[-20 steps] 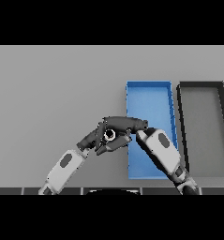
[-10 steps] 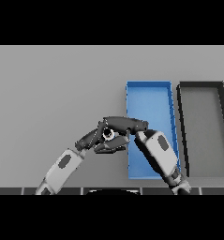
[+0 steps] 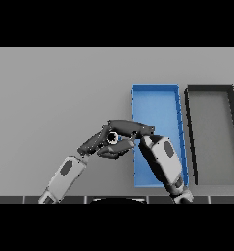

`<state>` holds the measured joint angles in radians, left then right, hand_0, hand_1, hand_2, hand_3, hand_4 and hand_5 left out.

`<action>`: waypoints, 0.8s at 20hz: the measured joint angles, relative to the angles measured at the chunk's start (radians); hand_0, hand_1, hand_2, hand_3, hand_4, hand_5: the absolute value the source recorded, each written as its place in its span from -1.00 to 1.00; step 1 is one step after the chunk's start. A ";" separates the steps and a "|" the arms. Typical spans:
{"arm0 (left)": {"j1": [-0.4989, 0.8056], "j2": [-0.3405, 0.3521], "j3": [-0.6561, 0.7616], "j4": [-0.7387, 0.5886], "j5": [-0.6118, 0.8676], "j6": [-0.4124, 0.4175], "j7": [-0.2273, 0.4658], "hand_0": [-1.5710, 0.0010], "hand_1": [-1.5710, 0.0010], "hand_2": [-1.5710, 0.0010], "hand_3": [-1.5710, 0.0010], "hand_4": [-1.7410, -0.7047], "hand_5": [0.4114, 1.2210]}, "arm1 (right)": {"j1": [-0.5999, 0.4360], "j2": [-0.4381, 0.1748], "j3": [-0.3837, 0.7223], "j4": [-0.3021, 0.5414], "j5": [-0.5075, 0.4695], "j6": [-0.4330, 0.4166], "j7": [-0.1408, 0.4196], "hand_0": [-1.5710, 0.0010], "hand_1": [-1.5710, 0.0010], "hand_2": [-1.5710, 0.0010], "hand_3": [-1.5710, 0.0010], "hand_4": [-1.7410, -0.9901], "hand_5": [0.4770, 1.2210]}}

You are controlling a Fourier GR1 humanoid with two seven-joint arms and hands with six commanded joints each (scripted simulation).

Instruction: Pick up the blue pipe and place it into the blue bin.

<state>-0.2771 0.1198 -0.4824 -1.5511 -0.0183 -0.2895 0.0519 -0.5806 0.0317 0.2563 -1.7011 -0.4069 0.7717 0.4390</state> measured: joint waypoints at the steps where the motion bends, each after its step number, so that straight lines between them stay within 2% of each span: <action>1: 0.007 -0.002 -0.006 -0.008 0.003 -0.001 0.017 0.97 0.97 0.97 0.97 0.61 -0.56 | -0.002 -0.004 -0.014 0.005 -0.068 -0.016 0.035 -1.00 -1.00 -1.00 -1.00 -0.33 1.00; 4: 0.016 -0.013 -0.022 -0.016 -0.004 0.003 0.041 0.98 0.99 0.99 0.99 0.59 -0.71 | -0.065 -0.020 -0.037 0.008 -0.300 -0.117 0.161 -1.00 -1.00 -1.00 -1.00 -0.33 1.00; 5: 0.030 -0.007 -0.024 -0.024 -0.002 0.002 0.030 0.99 0.99 0.99 0.99 0.58 -0.74 | -0.097 -0.053 -0.021 0.012 -0.362 -0.178 0.163 -1.00 -1.00 -1.00 -1.00 -0.33 1.00; 7: 0.028 -0.004 -0.020 -0.030 0.004 0.002 0.053 0.99 0.99 0.99 0.99 0.58 -0.78 | -0.192 -0.130 -0.036 0.007 -0.453 -0.263 0.162 -1.00 -1.00 -1.00 -1.00 -0.34 1.00; 9: 0.032 -0.003 -0.025 -0.043 0.011 -0.005 0.051 0.99 1.00 1.00 1.00 0.57 -0.80 | -0.280 -0.158 -0.066 0.009 -0.502 -0.296 0.152 -1.00 -1.00 -1.00 -1.00 -0.34 1.00; 10: 0.046 0.004 -0.031 -0.058 0.009 -0.006 0.043 1.00 1.00 1.00 1.00 0.57 -0.80 | -0.326 -0.169 -0.086 0.029 -0.506 -0.289 0.132 -1.00 -1.00 -1.00 -1.00 -0.34 1.00; 11: 0.036 -0.003 -0.032 -0.054 0.008 -0.003 0.068 1.00 1.00 1.00 1.00 0.58 -0.81 | -0.374 -0.184 -0.109 0.056 -0.513 -0.284 0.116 -1.00 -1.00 -1.00 -1.00 -0.35 1.00; 13: 0.036 0.005 -0.030 -0.061 0.001 0.002 0.069 1.00 1.00 1.00 1.00 0.59 -0.82 | -0.470 -0.212 -0.163 0.132 -0.520 -0.344 0.102 -1.00 -1.00 -1.00 -1.00 -0.35 1.00; 15: 0.040 0.016 -0.033 -0.048 -0.015 -0.003 0.049 1.00 1.00 1.00 1.00 0.61 -0.81 | -0.528 -0.244 -0.212 0.198 -0.458 -0.397 0.057 -1.00 -1.00 -1.00 -1.00 -0.35 1.00; 16: 0.035 0.015 -0.030 -0.057 -0.014 0.002 0.051 1.00 1.00 1.00 1.00 0.63 -0.81 | -0.538 -0.257 -0.228 0.231 -0.425 -0.423 0.052 -1.00 -1.00 -1.00 -1.00 -0.35 1.00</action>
<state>-0.2426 0.1346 -0.5123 -1.6085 -0.0323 -0.2873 0.1033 -1.1184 -0.2254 0.0282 -1.4696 -0.8321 0.3486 0.4905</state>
